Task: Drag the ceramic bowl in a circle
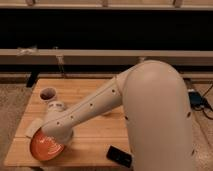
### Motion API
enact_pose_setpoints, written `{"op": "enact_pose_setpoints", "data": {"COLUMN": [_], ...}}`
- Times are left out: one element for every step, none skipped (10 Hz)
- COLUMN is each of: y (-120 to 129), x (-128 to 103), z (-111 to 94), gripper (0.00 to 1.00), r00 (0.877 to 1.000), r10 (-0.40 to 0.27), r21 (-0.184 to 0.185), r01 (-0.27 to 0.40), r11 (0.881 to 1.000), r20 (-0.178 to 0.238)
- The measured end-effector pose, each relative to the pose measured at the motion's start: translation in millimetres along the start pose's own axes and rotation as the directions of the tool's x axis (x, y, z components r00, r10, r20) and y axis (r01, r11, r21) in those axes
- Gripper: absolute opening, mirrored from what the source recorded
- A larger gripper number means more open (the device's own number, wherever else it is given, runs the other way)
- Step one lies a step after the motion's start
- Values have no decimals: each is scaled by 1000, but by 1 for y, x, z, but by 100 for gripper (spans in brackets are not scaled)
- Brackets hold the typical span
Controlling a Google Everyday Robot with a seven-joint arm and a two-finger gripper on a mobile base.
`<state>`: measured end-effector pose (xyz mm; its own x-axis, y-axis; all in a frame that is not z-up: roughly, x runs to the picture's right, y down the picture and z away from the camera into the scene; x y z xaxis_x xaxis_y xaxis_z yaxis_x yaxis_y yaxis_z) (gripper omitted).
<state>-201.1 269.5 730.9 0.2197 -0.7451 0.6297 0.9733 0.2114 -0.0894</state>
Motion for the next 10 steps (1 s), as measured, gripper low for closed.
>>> {"op": "enact_pose_setpoints", "data": {"y": [0, 3, 6, 13, 18, 23, 27, 35, 44, 58], "x": [10, 21, 36, 54, 62, 69, 75, 76, 73, 70], "z": [0, -1, -2, -2, -3, -2, -3, -9, -16, -23], "gripper": [0, 0, 0, 0, 0, 0, 0, 0, 0, 0], "r00": [1000, 1000, 999, 998, 997, 995, 993, 990, 987, 983], "r10": [0, 6, 14, 35, 55, 80, 96, 120, 144, 169], "r21": [-6, -13, -17, -19, -19, -20, -21, -31, -43, -56], "r01": [0, -6, -15, -36, -57, -81, -97, -122, -147, -174], "r11": [1000, 1000, 1000, 999, 998, 997, 995, 992, 988, 983], "r20": [-15, -30, -45, -56, -62, -65, -67, -70, -71, -74]}}
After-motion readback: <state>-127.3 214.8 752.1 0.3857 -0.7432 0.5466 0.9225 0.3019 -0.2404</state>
